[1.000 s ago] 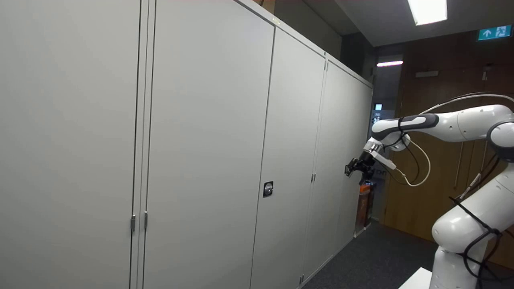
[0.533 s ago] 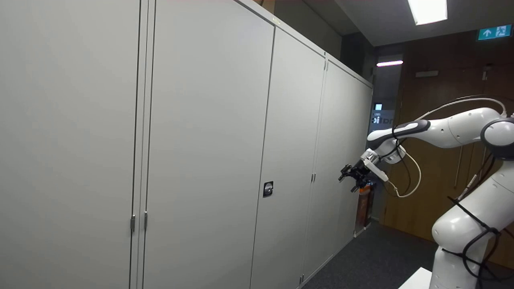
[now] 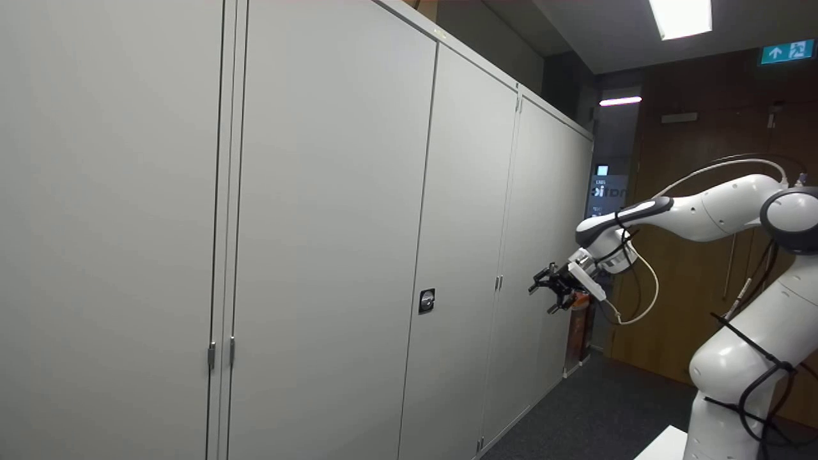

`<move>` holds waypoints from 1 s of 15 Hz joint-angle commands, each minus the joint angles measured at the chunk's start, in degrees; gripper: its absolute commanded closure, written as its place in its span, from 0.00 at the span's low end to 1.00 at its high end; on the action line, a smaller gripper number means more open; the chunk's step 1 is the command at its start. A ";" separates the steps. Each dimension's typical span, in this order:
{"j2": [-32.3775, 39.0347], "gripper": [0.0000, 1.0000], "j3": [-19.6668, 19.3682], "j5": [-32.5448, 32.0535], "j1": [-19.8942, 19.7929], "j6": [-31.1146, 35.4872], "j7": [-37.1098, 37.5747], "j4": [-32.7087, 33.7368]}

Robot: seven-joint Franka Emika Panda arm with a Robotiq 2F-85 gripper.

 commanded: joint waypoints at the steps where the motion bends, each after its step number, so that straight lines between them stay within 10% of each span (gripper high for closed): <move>1: 1.54 0.00 1.10 7.47 1.95 5.26 -2.49 -1.03; 15: 10.39 0.00 1.46 42.26 9.12 12.30 -29.76 0.35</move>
